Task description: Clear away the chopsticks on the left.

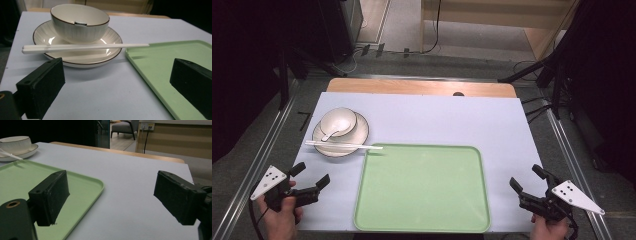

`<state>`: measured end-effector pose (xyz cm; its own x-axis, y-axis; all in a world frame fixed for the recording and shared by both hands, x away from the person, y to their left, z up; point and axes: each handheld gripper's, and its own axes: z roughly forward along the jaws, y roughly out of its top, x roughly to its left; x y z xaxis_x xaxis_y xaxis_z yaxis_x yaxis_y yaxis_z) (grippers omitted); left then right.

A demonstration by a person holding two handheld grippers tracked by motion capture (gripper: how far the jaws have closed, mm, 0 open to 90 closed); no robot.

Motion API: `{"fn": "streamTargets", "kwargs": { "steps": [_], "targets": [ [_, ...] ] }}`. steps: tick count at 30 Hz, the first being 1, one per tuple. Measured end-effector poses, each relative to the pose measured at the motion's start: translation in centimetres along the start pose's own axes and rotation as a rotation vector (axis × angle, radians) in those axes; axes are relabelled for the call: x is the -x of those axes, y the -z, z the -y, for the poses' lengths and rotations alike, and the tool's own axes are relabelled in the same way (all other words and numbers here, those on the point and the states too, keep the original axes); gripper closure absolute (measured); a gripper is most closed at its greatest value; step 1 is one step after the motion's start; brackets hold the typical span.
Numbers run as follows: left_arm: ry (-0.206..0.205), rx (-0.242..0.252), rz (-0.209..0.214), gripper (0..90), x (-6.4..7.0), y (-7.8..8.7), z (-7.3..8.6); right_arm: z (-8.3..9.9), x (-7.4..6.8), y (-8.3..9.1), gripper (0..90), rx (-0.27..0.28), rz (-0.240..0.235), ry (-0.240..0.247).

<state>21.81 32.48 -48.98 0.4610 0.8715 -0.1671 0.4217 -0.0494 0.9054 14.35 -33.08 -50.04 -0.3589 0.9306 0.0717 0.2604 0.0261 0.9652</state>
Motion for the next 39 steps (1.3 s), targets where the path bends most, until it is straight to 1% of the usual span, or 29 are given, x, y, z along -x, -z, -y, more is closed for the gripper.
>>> {"fn": "streamTargets", "kwargs": {
  "steps": [1, 2, 3, 4, 5, 6, 7, 8, 10, 12, 13, 15, 16, 17, 18, 19, 20, 21, 22, 23, 24, 27, 28, 30, 31, 33, 36, 37, 39],
  "targets": [
    [0.008, -0.016, -0.028, 6.9, 0.3, -0.3, -0.2, 0.0, 0.0, 0.0, 13.1, -0.001, -0.003, 0.001],
    [0.006, -0.019, -0.046, 16.5, 0.6, -0.6, -0.4, 0.0, 0.0, 0.0, 13.1, -0.003, -0.004, 0.001],
    [-0.006, -0.018, -0.058, 23.5, 0.9, -0.8, -0.6, 0.1, -0.1, 0.0, 13.1, -0.004, -0.007, 0.001],
    [-0.006, -0.018, -0.058, 36.4, 0.9, -0.8, -0.6, 0.1, -0.1, 0.0, 13.1, -0.003, -0.012, 0.003],
    [-0.019, -0.023, -0.052, 36.4, 1.2, -1.1, -0.8, 0.1, -0.1, 0.0, 13.1, -0.003, -0.012, 0.003],
    [-0.021, -0.035, 0.002, 61.3, 1.6, -1.7, -1.3, 0.2, 0.0, 0.0, 13.1, -0.005, -0.019, -0.001],
    [-0.019, -0.049, 0.048, 71.1, 1.7, -2.1, -1.5, 0.2, 0.0, 0.0, 13.1, -0.007, -0.015, -0.003],
    [-0.015, -0.071, 0.085, 77.3, 1.8, -2.5, -1.8, 0.2, -0.1, -0.1, 13.1, -0.009, -0.013, -0.005],
    [-0.027, -0.098, 0.106, 87.4, 2.3, -3.4, -2.2, 0.2, -0.1, -0.1, 13.1, -0.012, -0.02, -0.009],
    [-0.047, -0.128, 0.122, 90.0, 2.7, -4.4, -2.5, 0.2, -0.3, -0.1, 13.1, -0.014, -0.02, -0.006],
    [-0.047, -0.128, 0.122, 90.0, 2.7, -4.4, -2.5, 0.2, -0.4, -0.1, 13.1, -0.015, -0.019, -0.003],
    [-0.055, -0.187, 0.109, 90.0, 3.1, -6.0, -3.2, 0.1, -0.5, -0.1, 13.1, -0.015, -0.019, 0.002],
    [-0.055, -0.187, 0.109, 90.0, 3.1, -6.0, -3.2, 0.1, -0.5, -0.1, 13.1, -0.015, -0.019, 0.002],
    [-0.049, -0.201, 0.111, 90.0, 3.1, -6.5, -3.5, 0.1, -0.5, -0.2, 13.1, -0.016, -0.018, 0.001],
    [-0.041, -0.223, 0.102, 90.0, 3.0, -7.5, -3.9, 0.1, -0.5, -0.3, 13.1, -0.017, -0.018, -0.001],
    [-0.049, -0.246, 0.096, 90.0, 3.0, -8.1, -4.0, 0.2, -0.5, -0.3, 13.1, -0.02, -0.019, -0.004],
    [-0.049, -0.246, 0.096, 90.0, 3.0, -8.1, -4.0, 0.2, -0.5, -0.3, 13.1, -0.02, -0.019, -0.004],
    [-0.047, -0.275, 0.096, 90.0, 3.0, -8.6, -4.2, 0.2, -0.5, -0.4, 13.1, -0.021, -0.023, -0.003],
    [-0.066, -0.288, 0.071, 90.0, 3.0, -9.5, -4.2, 0.1, -0.6, -0.5, 13.1, -0.021, -0.02, -0.003],
    [-0.066, -0.288, 0.071, 90.0, 3.0, -9.5, -4.2, 0.1, -0.6, -0.5, 13.1, -0.02, -0.019, -0.001],
    [-0.071, -0.305, 0.049, 90.0, 3.0, -10.4, -4.3, 0.1, -0.6, -0.5, 13.1, -0.02, -0.018, -0.001],
    [-0.074, -0.332, 0.027, 90.0, 3.1, -11.7, -4.2, 0.1, -0.6, -0.5, 13.1, -0.021, -0.011, 0.001],
    [-0.074, -0.332, 0.027, 90.0, 3.1, -11.7, -4.2, 0.1, -0.6, -0.5, 13.1, -0.021, -0.011, 0.001],
    [-0.077, -0.363, 0.014, 90.0, 3.0, -12.6, -4.1, 0.0, -0.6, -0.4, 13.1, -0.022, -0.011, 0.001],
    [-0.081, -0.367, 0.006, 90.0, 3.0, -12.8, -4.0, 0.1, -0.6, -0.4, 13.1, -0.022, -0.011, 0.002],
    [-0.063, -0.37, 0.02, 90.0, 2.9, -13.2, -4.0, 0.1, -0.6, -0.4, 13.1, -0.024, -0.013, 0.003],
    [-0.071, -0.374, 0.015, 90.0, 3.1, -13.5, -4.1, 0.1, -0.6, -0.4, 13.1, -0.026, -0.014, 0.001],
    [-0.071, -0.362, 0.007, 90.0, 3.3, -13.7, -4.3, 0.1, -0.6, -0.4, 13.1, -0.027, -0.015, -0.001],
    [-0.05, -0.354, 0.013, 90.0, 3.2, -13.8, -4.5, 0.1, -0.6, -0.4, 13.1, -0.028, -0.015, 0.001]
  ]
}}
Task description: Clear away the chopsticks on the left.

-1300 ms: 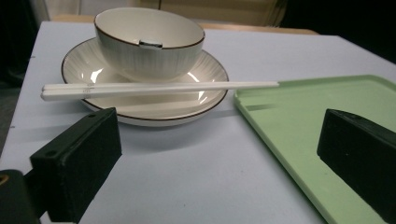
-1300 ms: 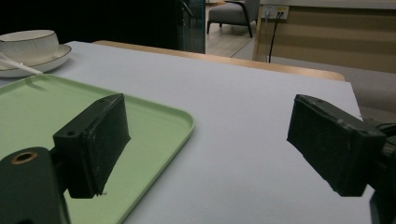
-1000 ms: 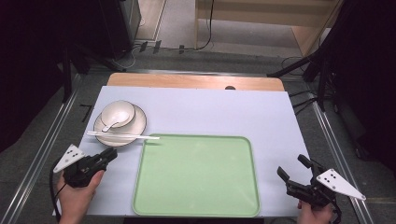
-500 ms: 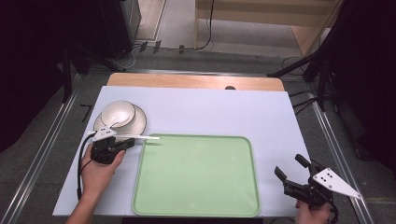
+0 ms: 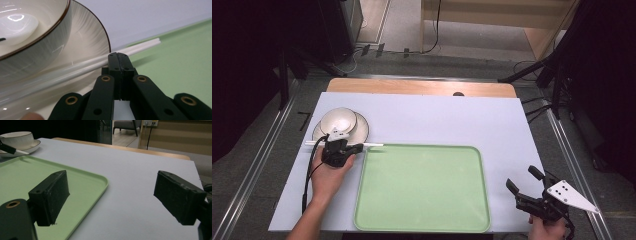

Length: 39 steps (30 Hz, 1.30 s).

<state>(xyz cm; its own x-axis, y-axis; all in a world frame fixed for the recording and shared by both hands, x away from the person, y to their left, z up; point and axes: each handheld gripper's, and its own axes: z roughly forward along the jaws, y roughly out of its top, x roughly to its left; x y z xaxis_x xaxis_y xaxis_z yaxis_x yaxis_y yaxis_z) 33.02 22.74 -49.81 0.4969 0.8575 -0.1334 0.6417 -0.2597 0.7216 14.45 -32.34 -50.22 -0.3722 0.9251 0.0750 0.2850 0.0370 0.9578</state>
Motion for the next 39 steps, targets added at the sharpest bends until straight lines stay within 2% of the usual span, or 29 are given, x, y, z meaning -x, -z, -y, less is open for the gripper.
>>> {"fn": "streamTargets", "kwargs": {
  "steps": [3, 11, 14, 17, 21, 29, 31, 33, 36, 39],
  "targets": [
    [0.01, -0.004, 0.015, 90.0, -0.1, -0.5, -0.5, 0.1, 0.1, 0.0, 13.1, -0.005, -0.002, 0.001],
    [0.011, -0.004, -0.013, 90.0, 0.1, -1.5, -2.0, 0.2, 0.1, -0.2, 13.1, -0.02, -0.008, -0.005],
    [0.002, -0.002, -0.04, 90.0, 0.0, -1.8, -2.4, 0.3, 0.1, -0.2, 13.1, -0.026, -0.012, 0.0],
    [0.0, -0.004, -0.042, 90.0, -0.1, -2.1, -2.7, 0.3, 0.0, -0.4, 13.1, -0.03, -0.018, 0.001],
    [-0.016, -0.012, -0.081, 90.0, 0.0, -2.5, -3.1, 0.4, -0.1, -0.5, 13.1, -0.041, -0.021, 0.006],
    [-0.055, 0.041, -0.116, 90.0, -0.2, -3.6, -3.2, 0.5, -0.1, -0.7, 13.1, -0.051, -0.023, 0.009],
    [-0.057, 0.043, -0.126, 90.0, -0.2, -3.7, -3.2, 0.5, -0.1, -0.7, 13.1, -0.054, -0.026, 0.009],
    [-0.086, 0.027, -0.138, 90.0, -0.2, -3.9, -3.4, 0.5, -0.1, -0.8, 13.1, -0.057, -0.027, 0.008],
    [-0.085, 0.034, -0.111, 88.5, -0.2, -3.6, -3.6, 0.5, -0.2, -1.0, 13.0, -0.063, -0.032, 0.014],
    [-0.089, 0.05, -0.062, 79.3, -0.1, -2.2, -3.6, 0.5, -0.4, -1.1, 13.1, -0.07, -0.038, 0.016]
  ]
}}
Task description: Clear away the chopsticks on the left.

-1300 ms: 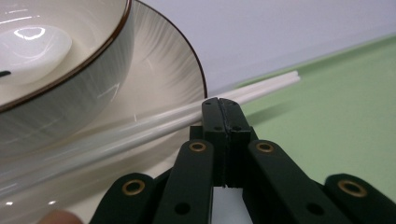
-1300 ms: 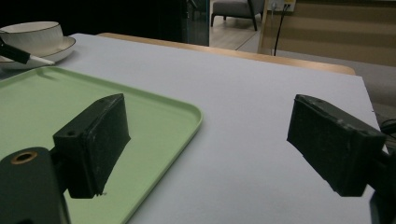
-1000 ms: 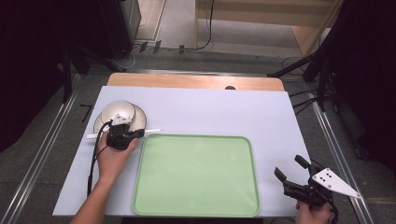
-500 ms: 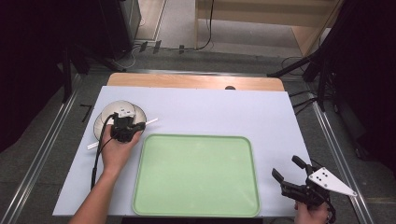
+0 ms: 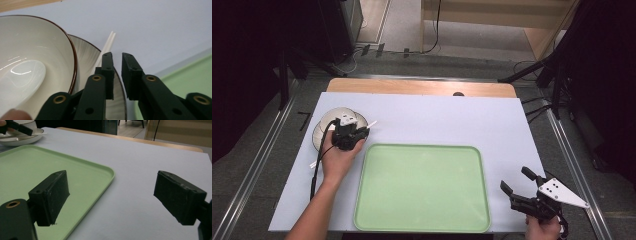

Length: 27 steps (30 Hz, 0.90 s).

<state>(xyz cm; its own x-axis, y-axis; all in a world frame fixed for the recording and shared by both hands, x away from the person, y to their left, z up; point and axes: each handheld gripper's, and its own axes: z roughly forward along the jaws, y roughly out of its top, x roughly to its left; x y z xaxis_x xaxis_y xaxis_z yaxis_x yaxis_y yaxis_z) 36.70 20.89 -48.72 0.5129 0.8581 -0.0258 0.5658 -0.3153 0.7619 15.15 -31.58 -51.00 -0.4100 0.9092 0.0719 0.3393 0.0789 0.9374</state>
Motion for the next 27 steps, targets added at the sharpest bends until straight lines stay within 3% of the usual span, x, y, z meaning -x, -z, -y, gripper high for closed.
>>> {"fn": "streamTargets", "kwargs": {
  "steps": [4, 7, 9, 11, 16, 22, 27],
  "targets": [
    [0.03, 0.008, 0.096, 81.2, -0.4, 2.9, 0.3, 0.0, 0.0, 0.0, 13.1, -0.005, 0.003, 0.008],
    [-0.01, -0.012, 0.116, 80.7, -0.9, 4.7, 0.8, 0.1, 0.1, 0.1, 13.1, -0.005, 0.008, 0.003],
    [-0.049, -0.057, 0.088, 80.6, -1.6, 5.5, 1.4, 0.1, 0.2, 0.1, 13.1, -0.005, 0.008, 0.002],
    [-0.069, -0.069, 0.071, 80.2, -2.2, 6.1, 1.8, 0.0, 0.1, 0.1, 13.1, -0.008, 0.01, 0.004],
    [-0.016, -0.061, 0.054, 85.8, -4.3, 7.6, 2.9, -0.1, -0.3, 0.2, 13.1, -0.008, 0.02, 0.021],
    [-0.001, -0.1, 0.032, 83.9, -5.7, 7.6, 4.0, -0.1, -0.3, 0.1, 13.1, -0.01, 0.015, 0.021],
    [0.001, -0.109, 0.033, 84.2, -5.9, 7.4, 4.1, 0.0, -0.4, -0.2, 13.1, -0.022, 0.003, 0.03]
  ]
}}
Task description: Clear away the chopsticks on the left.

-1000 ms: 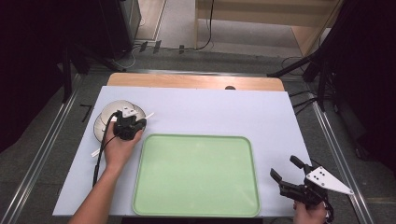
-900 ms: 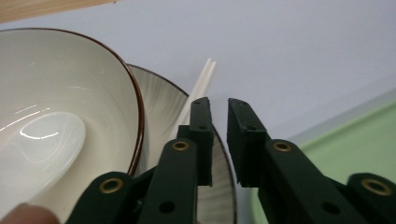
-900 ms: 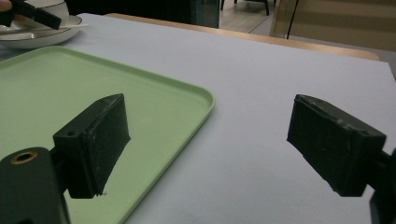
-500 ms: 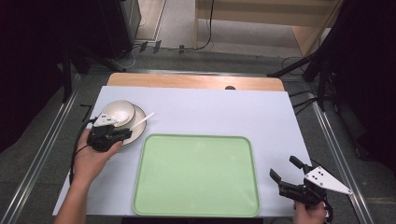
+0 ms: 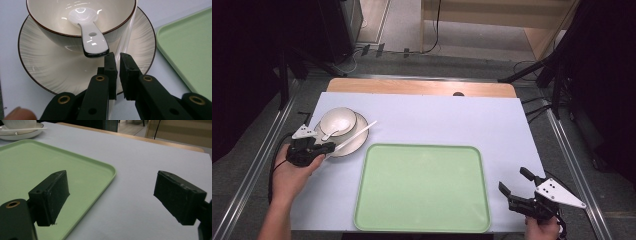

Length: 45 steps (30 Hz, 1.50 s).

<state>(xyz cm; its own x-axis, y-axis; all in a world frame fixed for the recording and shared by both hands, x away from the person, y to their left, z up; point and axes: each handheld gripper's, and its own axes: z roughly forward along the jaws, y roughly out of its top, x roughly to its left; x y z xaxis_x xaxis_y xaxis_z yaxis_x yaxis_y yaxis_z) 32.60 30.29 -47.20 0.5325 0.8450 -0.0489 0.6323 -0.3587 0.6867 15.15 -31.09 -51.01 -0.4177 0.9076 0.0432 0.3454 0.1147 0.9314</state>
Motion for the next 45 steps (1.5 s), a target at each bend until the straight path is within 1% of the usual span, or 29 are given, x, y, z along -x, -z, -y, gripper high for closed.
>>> {"fn": "streamTargets", "kwargs": {
  "steps": [3, 10, 18, 20, 23, 26, 28, 30, 33, 34, 36, 38, 40, 41, 43, 45],
  "targets": [
    [-0.006, -0.003, 0.003, 84.1, 0.2, -0.3, 0.0, 0.0, 0.0, -0.1, 13.1, -0.004, -0.002, 0.002],
    [-0.035, -0.023, 0.0, 82.4, 0.8, -1.2, 0.1, 0.1, 0.0, 0.0, 13.1, -0.007, 0.001, 0.0],
    [-0.046, -0.039, 0.011, 80.5, 1.3, -2.1, 0.1, 0.1, 0.1, 0.0, 13.1, -0.011, -0.003, -0.008],
    [-0.058, -0.057, 0.013, 80.0, 1.4, -2.5, 0.1, 0.2, 0.1, -0.1, 13.1, -0.01, -0.003, -0.008],
    [-0.066, -0.054, 0.018, 80.6, 1.6, -2.8, 0.0, 0.2, 0.1, -0.1, 13.1, -0.012, -0.003, -0.009],
    [-0.065, -0.05, 0.027, 81.4, 1.6, -2.9, 0.0, 0.2, 0.2, -0.1, 13.1, -0.015, -0.003, -0.006],
    [-0.069, -0.047, 0.034, 83.4, 1.7, -2.9, 0.0, 0.2, 0.1, -0.1, 13.1, -0.016, -0.002, -0.008],
    [-0.079, -0.048, 0.027, 84.9, 1.9, -3.0, 0.0, 0.2, 0.1, -0.1, 13.1, -0.016, -0.002, -0.009],
    [-0.109, -0.043, 0.011, 85.4, 2.2, -3.0, 0.0, 0.3, 0.1, -0.2, 13.1, -0.019, -0.002, -0.009],
    [-0.112, -0.041, 0.01, 85.4, 2.2, -2.9, 0.0, 0.3, 0.1, -0.2, 13.1, -0.019, -0.002, -0.008],
    [-0.107, -0.024, 0.031, 85.5, 2.4, -2.6, -0.1, 0.2, 0.1, -0.2, 13.1, -0.018, -0.002, -0.009],
    [-0.103, -0.008, 0.04, 85.5, 2.9, -2.1, -0.4, 0.3, 0.2, -0.2, 13.1, -0.018, -0.001, -0.011],
    [-0.096, 0.004, 0.061, 85.5, 3.6, -1.7, -0.6, 0.3, 0.2, -0.1, 13.1, -0.017, -0.001, -0.014],
    [-0.096, 0.006, 0.067, 85.6, 4.2, -1.5, -0.7, 0.3, 0.2, -0.1, 13.1, -0.017, -0.001, -0.014],
    [-0.111, 0.02, 0.068, 85.5, 5.4, -1.1, -0.7, 0.3, 0.3, -0.1, 13.1, -0.016, 0.001, -0.015],
    [-0.107, 0.035, 0.085, 85.6, 6.5, -0.9, -0.5, 0.3, 0.3, -0.1, 13.1, -0.015, 0.0, -0.016]
  ]
}}
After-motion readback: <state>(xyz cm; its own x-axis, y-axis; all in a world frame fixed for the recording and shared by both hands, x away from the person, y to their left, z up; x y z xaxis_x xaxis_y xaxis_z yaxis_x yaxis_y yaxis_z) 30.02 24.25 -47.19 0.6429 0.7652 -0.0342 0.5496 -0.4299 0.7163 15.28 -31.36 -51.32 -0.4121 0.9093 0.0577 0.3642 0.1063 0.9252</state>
